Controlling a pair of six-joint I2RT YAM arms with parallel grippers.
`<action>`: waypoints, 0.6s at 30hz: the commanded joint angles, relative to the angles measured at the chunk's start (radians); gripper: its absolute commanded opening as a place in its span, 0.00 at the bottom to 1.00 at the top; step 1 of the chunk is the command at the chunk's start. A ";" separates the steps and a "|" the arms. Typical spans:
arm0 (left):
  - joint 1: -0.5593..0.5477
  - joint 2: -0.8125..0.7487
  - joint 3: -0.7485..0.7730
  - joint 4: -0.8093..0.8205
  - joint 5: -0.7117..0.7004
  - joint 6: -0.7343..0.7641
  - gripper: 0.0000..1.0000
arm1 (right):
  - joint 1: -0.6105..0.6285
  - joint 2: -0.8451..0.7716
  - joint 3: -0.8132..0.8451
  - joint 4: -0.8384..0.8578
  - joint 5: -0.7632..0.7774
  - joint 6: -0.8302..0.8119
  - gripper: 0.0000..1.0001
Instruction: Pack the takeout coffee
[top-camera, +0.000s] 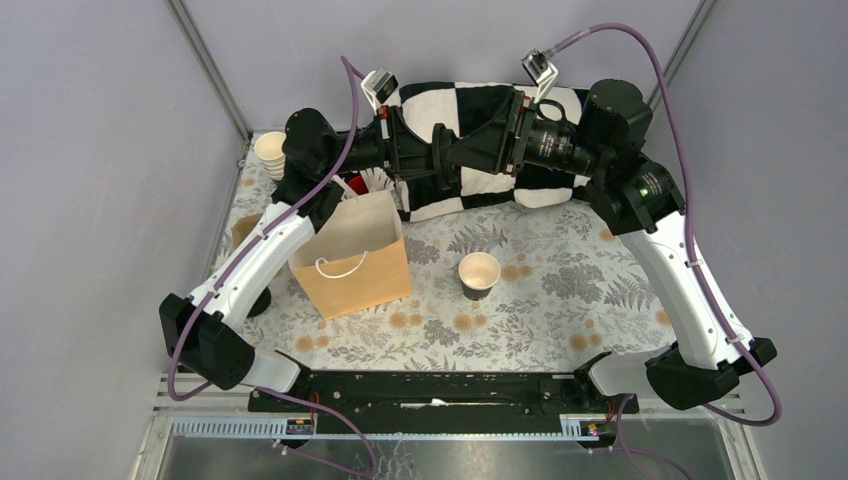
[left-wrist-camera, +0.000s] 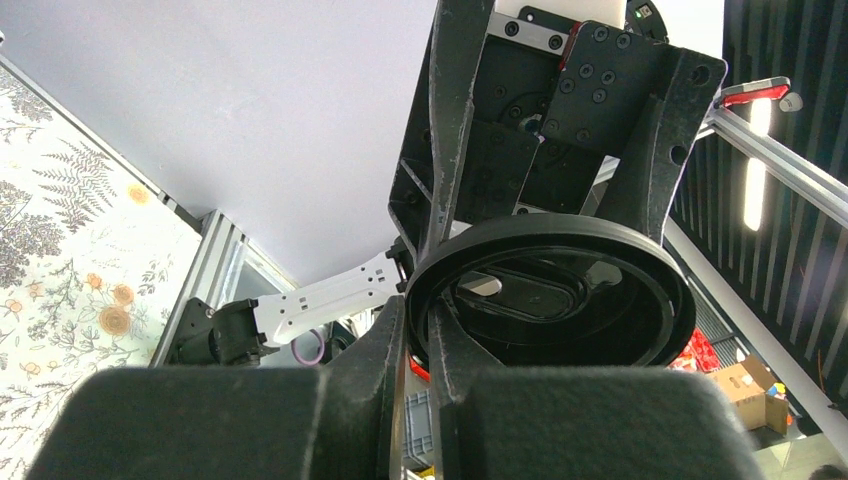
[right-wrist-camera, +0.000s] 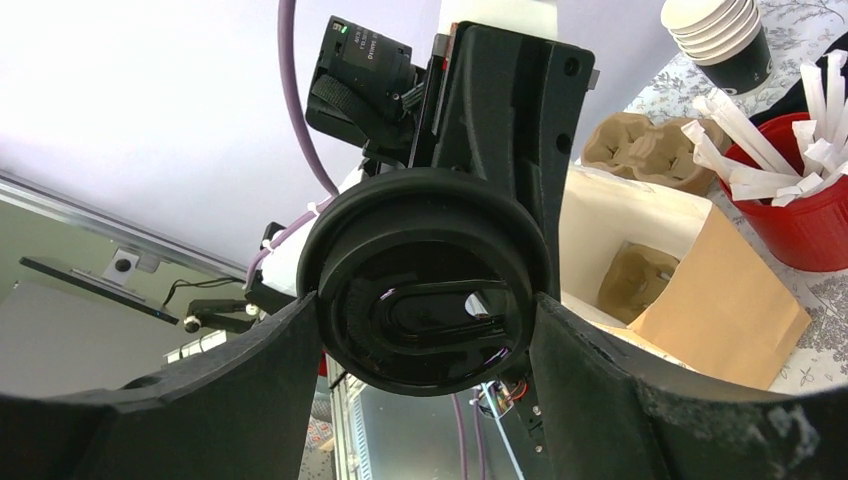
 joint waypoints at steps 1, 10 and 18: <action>0.022 -0.026 -0.001 -0.010 -0.013 0.064 0.22 | 0.011 -0.018 0.002 0.052 0.017 0.021 0.67; 0.263 -0.189 -0.025 -0.494 -0.053 0.371 0.83 | -0.054 -0.070 0.054 -0.516 0.539 -0.239 0.66; 0.261 -0.175 0.139 -0.689 -0.089 0.510 0.99 | 0.130 0.118 -0.128 -0.767 0.907 -0.453 0.68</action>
